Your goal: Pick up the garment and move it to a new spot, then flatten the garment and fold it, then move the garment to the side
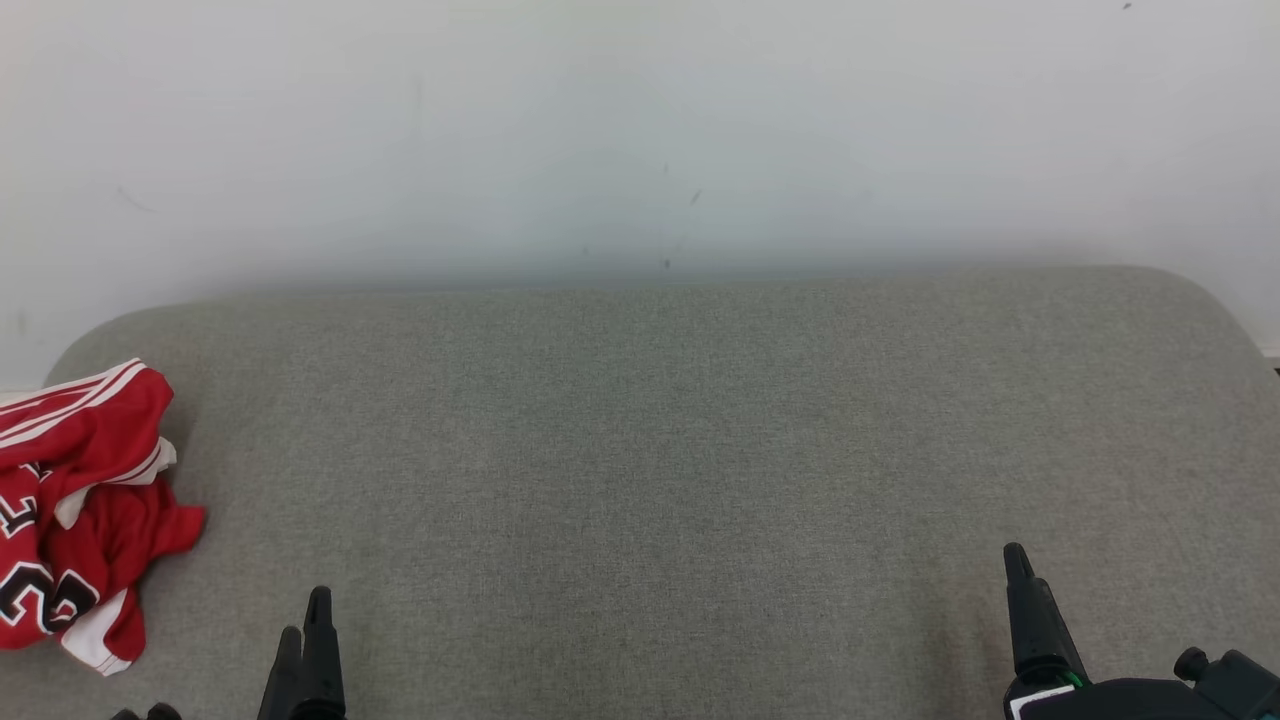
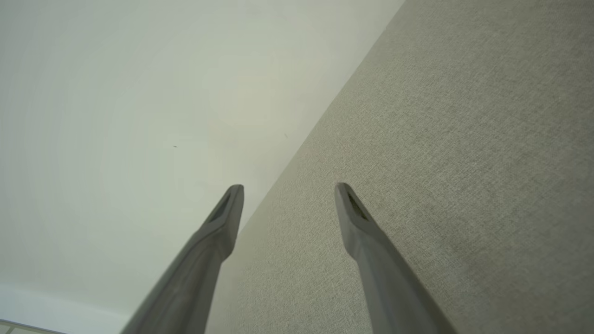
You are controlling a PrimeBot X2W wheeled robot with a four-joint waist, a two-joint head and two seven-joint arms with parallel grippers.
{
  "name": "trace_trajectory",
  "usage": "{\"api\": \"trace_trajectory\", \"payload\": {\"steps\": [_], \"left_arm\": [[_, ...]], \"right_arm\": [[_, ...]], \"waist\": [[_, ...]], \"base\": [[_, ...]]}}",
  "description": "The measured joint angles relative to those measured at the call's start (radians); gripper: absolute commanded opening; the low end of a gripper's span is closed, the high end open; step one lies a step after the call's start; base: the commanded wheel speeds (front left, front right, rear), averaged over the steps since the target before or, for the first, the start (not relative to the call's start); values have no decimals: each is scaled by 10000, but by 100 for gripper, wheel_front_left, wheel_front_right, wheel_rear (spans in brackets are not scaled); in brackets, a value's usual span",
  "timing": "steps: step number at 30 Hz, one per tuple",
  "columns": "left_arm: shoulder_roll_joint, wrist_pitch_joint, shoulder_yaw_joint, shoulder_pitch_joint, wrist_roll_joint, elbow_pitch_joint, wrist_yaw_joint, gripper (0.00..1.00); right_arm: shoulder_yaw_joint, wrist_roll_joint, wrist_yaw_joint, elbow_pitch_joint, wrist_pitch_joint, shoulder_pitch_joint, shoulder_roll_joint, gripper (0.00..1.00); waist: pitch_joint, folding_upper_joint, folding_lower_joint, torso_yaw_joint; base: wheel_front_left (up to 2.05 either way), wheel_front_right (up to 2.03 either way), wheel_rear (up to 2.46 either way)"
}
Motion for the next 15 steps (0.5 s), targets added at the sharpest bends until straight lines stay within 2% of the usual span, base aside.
{"api": "trace_trajectory", "payload": {"steps": [15], "left_arm": [[6, -468, -196, 250, 3118, -207, 318, 100]], "right_arm": [[134, -3010, 0, 412, -349, 150, -2, 100]], "waist": [[-179, 0, 0, 16]], "base": [[0, 0, 0]]}}
